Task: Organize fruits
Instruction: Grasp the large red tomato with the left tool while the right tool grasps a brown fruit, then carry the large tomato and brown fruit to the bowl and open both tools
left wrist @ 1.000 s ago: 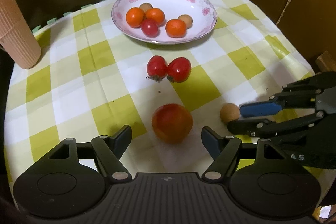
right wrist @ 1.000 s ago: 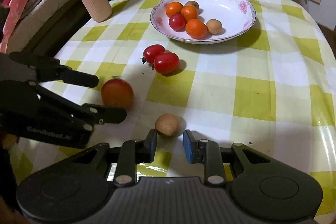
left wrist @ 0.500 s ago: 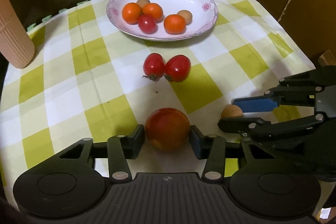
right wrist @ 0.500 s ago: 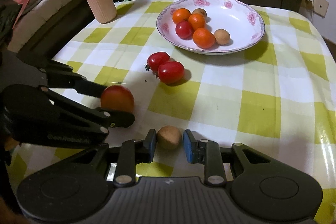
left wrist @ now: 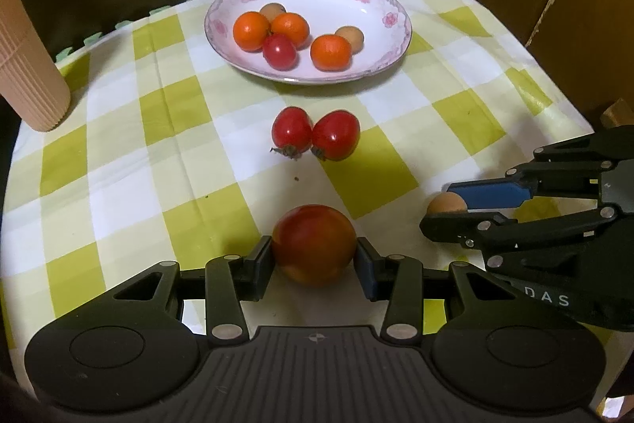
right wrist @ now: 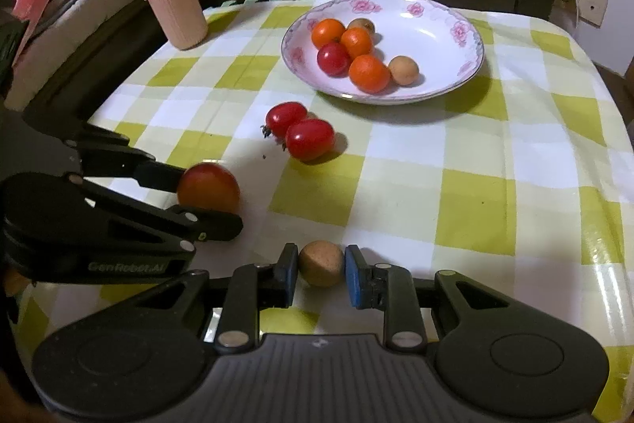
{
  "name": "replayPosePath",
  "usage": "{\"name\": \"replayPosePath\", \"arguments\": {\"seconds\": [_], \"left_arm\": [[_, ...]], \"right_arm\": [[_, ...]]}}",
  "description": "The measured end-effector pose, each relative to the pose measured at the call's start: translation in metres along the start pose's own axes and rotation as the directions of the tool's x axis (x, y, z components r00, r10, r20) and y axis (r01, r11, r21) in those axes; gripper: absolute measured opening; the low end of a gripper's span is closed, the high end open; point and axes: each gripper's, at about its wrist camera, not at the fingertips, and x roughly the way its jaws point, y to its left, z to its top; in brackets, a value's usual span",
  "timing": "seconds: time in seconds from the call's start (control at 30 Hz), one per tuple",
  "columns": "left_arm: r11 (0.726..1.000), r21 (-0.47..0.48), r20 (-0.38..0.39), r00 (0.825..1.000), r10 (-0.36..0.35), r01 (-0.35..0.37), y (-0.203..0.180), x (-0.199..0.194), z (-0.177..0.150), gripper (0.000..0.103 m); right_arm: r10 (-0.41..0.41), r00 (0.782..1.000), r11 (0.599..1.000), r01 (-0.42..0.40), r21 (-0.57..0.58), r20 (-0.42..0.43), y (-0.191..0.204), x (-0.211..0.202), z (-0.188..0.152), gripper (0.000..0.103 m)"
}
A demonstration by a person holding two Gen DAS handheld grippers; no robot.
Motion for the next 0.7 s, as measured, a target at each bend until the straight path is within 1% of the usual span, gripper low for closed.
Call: {"name": "replayPosePath", "arguments": {"seconds": [0.23,0.43,0.7], "left_arm": [[1.0,-0.017,0.019,1.0,0.001,-0.001,0.002,-0.004,0.005,0.051],[1.0,-0.018,0.03,1.0,-0.003,0.004,0.002,-0.006,0.007,0.051],[0.999,-0.031,0.046,0.999,0.009,-0.008,0.004,-0.01,0.013,0.051]], "right_arm": [[-0.003,1.0,1.0,0.002,0.016,0.028,-0.001,-0.005,0.009,0.025],[-0.001,0.999,1.0,0.0,0.027,0.034,-0.001,-0.005,0.011,0.025],[-0.007,0.999,0.999,0.006,0.033,0.048,0.001,-0.005,0.016,0.025]]}}
